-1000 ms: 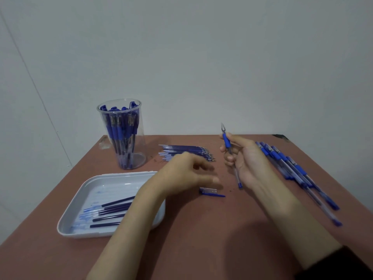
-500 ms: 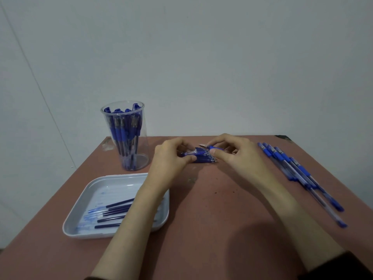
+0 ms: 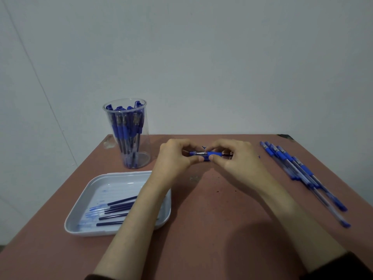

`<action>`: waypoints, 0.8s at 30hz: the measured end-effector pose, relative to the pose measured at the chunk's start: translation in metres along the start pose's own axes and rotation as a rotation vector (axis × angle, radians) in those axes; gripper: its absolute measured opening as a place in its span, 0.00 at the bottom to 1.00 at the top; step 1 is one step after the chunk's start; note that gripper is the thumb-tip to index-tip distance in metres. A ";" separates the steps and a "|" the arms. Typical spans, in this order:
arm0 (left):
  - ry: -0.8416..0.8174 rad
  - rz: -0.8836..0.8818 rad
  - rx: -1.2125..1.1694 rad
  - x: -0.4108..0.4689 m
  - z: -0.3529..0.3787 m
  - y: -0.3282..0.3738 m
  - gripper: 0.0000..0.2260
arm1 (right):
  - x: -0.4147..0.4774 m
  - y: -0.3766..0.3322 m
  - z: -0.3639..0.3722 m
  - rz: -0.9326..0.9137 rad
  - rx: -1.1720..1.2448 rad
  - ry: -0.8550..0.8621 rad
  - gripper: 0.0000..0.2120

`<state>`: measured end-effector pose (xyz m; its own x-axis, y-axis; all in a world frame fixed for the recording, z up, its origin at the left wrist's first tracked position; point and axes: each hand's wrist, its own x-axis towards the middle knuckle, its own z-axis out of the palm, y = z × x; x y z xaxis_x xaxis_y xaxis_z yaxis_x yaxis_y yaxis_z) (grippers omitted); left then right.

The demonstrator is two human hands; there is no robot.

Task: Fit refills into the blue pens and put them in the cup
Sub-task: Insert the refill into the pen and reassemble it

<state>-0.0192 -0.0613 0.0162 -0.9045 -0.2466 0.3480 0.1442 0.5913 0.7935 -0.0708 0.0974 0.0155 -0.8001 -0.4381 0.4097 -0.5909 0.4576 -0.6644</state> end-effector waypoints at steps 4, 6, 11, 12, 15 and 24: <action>0.003 0.009 -0.041 0.000 -0.001 -0.001 0.08 | 0.001 -0.001 -0.003 0.013 0.033 0.002 0.07; 0.003 0.031 -0.046 0.001 0.000 -0.001 0.08 | 0.001 -0.002 -0.005 0.012 0.090 -0.001 0.06; -0.011 0.082 0.016 0.000 0.001 0.000 0.07 | 0.001 -0.003 -0.004 0.005 0.109 -0.046 0.08; -0.009 0.094 0.018 -0.001 0.001 0.001 0.07 | 0.001 -0.003 -0.004 0.008 0.134 -0.045 0.08; 0.005 0.119 0.037 0.000 -0.006 0.004 0.06 | 0.002 -0.004 -0.001 0.013 0.234 -0.031 0.07; 0.386 0.359 0.034 -0.016 -0.031 0.006 0.17 | 0.014 -0.048 0.018 -0.100 0.378 0.037 0.15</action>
<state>0.0085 -0.0777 0.0304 -0.5857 -0.2851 0.7588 0.3986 0.7138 0.5758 -0.0521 0.0556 0.0417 -0.7479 -0.4348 0.5016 -0.5916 0.0936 -0.8008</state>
